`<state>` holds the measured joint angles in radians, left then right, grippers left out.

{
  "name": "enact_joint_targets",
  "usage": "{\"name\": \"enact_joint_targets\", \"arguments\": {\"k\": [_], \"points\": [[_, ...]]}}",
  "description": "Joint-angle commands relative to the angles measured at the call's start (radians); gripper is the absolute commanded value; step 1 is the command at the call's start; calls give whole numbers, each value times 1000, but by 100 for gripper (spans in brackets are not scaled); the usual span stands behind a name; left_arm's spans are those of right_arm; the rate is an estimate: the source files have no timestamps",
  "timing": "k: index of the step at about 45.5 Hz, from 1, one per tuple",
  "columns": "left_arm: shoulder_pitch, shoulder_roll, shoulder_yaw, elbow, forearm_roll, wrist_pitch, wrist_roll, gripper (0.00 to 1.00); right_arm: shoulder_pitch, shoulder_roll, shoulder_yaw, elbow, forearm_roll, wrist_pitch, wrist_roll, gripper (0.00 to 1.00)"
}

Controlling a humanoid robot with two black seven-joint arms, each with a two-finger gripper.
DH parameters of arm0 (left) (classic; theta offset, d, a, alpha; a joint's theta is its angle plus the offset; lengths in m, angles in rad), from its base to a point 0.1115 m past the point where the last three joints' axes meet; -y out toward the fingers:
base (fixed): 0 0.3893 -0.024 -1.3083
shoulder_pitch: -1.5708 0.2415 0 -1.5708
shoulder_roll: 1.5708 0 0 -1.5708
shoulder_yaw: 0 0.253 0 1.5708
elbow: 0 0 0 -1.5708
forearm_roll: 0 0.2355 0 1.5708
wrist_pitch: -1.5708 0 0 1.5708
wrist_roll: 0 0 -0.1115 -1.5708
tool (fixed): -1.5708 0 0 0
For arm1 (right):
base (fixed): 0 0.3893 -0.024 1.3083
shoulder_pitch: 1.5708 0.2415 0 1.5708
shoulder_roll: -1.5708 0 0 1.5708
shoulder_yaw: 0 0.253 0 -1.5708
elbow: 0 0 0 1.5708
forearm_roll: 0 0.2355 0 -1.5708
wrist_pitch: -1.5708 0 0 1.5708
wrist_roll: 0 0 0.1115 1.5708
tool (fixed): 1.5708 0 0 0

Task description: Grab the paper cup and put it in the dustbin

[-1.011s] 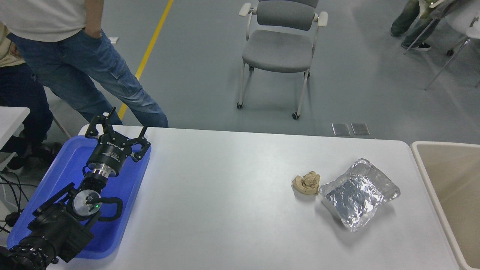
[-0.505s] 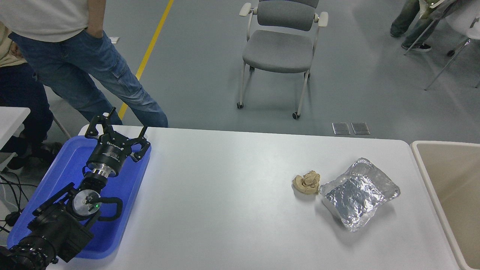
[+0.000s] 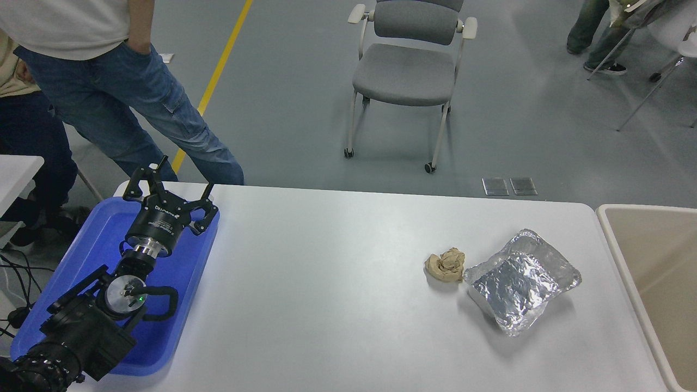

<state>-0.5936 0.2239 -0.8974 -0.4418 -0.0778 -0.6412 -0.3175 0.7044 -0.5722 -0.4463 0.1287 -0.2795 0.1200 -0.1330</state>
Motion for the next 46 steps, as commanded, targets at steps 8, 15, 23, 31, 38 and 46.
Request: {"name": "enact_joint_targets", "arguments": {"k": [8,15,23,31,38,46], "points": [[0,0,0,0,1,0,0,100,125,-136,-28,271,-20,-3,0,89],[0,0,0,0,1,0,0,100,233,-212,-133,449,-17,1,0,92],[0,0,0,0,0,0,0,100,438,-251,-353,647,-13,6,0,93],[0,0,0,0,0,0,0,100,667,-258,-532,819,-10,16,0,100],[0,0,0,0,0,0,0,100,745,-273,-558,894,-13,50,1,100],[0,0,0,0,1,0,0,100,978,-236,-741,1028,-12,148,1,100]]}}
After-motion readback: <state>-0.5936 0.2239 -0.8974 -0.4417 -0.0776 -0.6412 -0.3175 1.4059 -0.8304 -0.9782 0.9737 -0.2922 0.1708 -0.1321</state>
